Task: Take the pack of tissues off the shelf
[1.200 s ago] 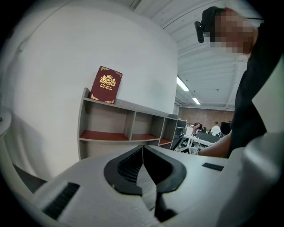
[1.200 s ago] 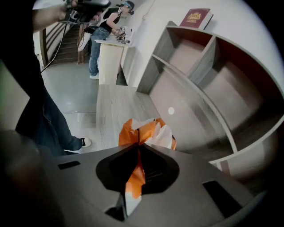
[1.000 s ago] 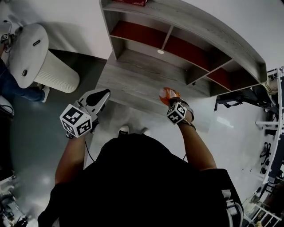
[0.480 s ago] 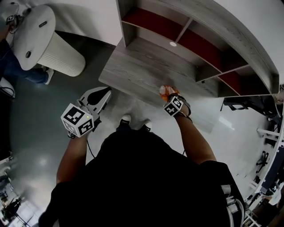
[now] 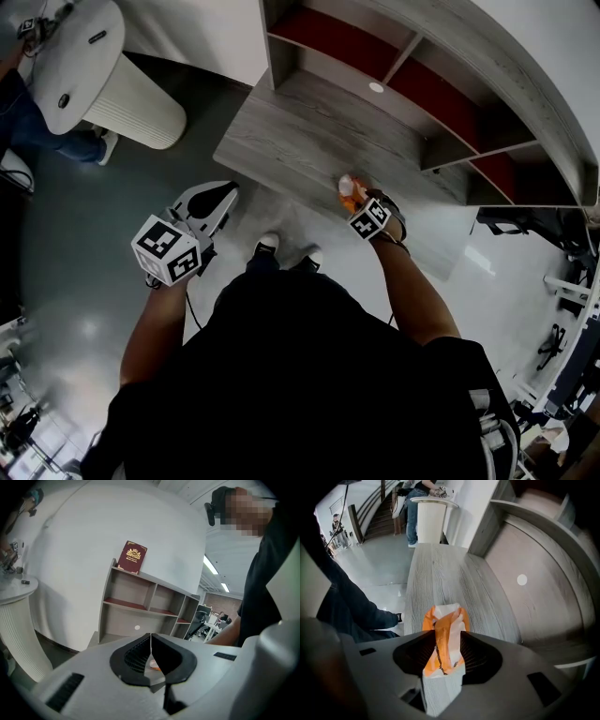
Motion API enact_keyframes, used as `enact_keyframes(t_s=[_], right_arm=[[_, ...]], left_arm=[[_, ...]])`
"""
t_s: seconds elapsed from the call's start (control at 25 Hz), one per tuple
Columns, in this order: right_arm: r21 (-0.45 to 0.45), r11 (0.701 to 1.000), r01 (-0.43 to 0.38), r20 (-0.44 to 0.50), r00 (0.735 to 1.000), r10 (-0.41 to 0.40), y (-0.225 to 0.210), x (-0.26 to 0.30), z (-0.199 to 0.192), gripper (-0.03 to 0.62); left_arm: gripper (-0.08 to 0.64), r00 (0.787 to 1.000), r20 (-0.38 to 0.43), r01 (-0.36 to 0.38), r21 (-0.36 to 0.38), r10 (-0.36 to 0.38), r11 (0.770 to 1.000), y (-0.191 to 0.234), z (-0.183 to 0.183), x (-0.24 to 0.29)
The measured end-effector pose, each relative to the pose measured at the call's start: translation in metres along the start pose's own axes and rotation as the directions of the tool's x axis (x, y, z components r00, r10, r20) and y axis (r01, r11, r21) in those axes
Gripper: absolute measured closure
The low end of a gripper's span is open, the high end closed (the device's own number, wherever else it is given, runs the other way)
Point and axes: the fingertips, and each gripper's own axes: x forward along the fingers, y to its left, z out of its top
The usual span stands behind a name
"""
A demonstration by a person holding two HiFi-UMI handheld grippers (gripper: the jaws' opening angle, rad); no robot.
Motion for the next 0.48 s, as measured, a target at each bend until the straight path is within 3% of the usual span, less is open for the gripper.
enact_keyframes(t_s=[0.48], right_arm=[[-0.011, 1.0, -0.008, 0.007, 1.0, 0.008, 0.007, -0.014, -0.012, 0.385]], left_arm=[[0.541, 0.999, -0.009, 0.037, 0.003, -0.037, 0.999, -0.017, -0.003, 0.01]])
